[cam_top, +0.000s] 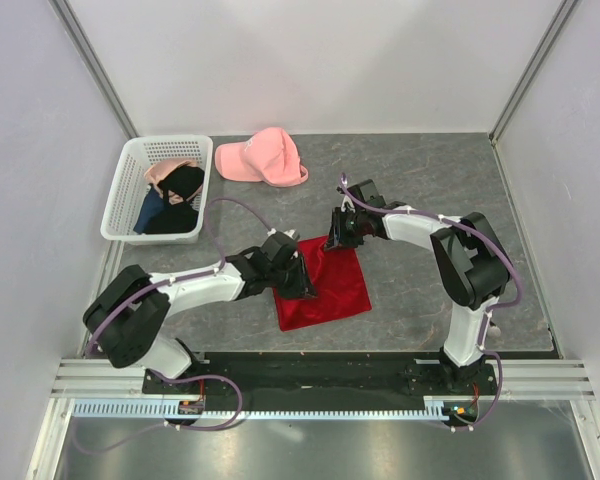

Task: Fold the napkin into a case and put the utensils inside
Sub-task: Fold the top corner of the square-folded napkin at the center of the board.

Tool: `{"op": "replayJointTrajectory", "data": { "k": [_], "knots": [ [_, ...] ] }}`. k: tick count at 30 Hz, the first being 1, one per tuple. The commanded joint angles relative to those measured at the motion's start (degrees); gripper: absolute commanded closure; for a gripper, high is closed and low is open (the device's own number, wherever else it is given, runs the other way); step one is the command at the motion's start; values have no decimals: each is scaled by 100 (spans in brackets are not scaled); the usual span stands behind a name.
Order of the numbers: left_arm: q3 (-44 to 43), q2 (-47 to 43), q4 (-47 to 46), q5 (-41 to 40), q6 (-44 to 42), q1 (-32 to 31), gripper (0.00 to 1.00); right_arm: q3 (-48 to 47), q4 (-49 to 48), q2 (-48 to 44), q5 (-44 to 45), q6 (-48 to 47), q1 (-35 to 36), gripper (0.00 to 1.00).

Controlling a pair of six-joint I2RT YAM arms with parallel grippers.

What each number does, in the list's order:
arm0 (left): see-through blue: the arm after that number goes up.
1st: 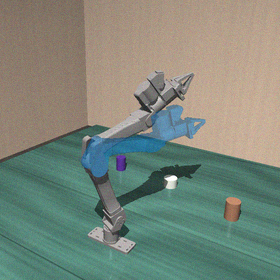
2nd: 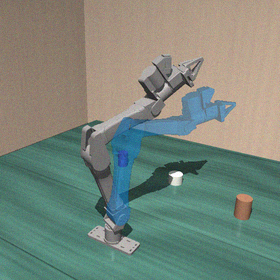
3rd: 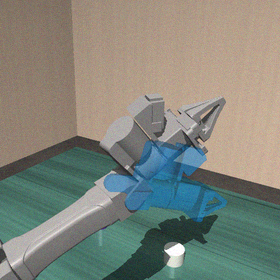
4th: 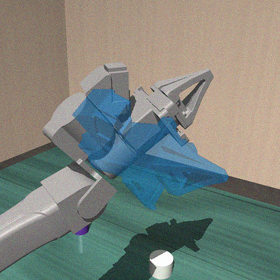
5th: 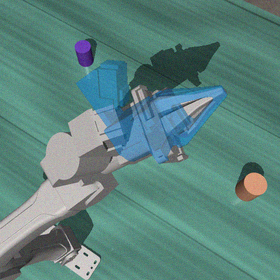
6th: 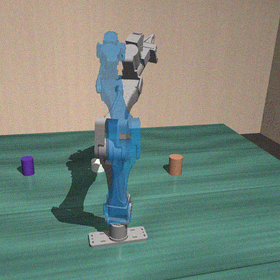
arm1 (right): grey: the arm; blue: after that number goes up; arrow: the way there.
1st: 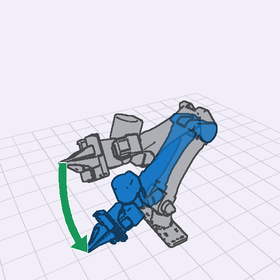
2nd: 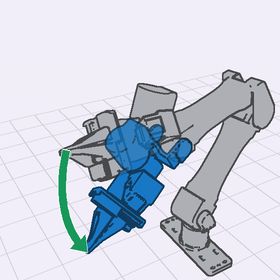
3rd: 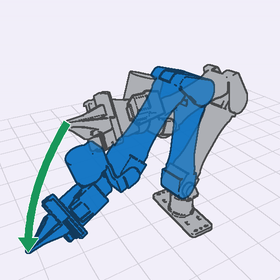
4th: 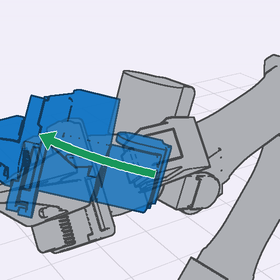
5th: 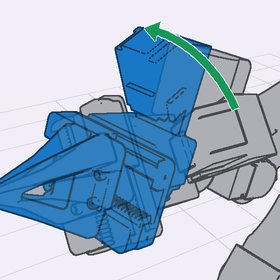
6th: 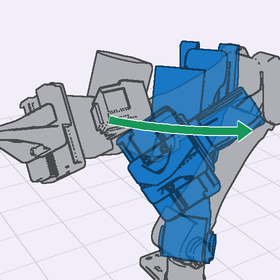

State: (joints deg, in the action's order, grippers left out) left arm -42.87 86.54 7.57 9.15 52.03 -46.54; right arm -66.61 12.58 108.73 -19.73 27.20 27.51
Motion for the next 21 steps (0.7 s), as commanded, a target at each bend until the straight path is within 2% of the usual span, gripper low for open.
{"op": "replayJointTrajectory", "data": {
  "k": [1,4,10,21],
  "knots": [
    [130,-603,77,-36,-193,14,68,-203,-54,-158,-172,13,0,69],
    [174,-849,200,-124,-211,40,68,-159,34,-386,-172,-4,0,69],
    [323,-771,201,-124,-272,198,69,-168,113,-625,-146,-48,0,64],
    [736,-595,95,-282,-334,198,70,-414,-53,113,135,-303,-61,65]
  ]
}}
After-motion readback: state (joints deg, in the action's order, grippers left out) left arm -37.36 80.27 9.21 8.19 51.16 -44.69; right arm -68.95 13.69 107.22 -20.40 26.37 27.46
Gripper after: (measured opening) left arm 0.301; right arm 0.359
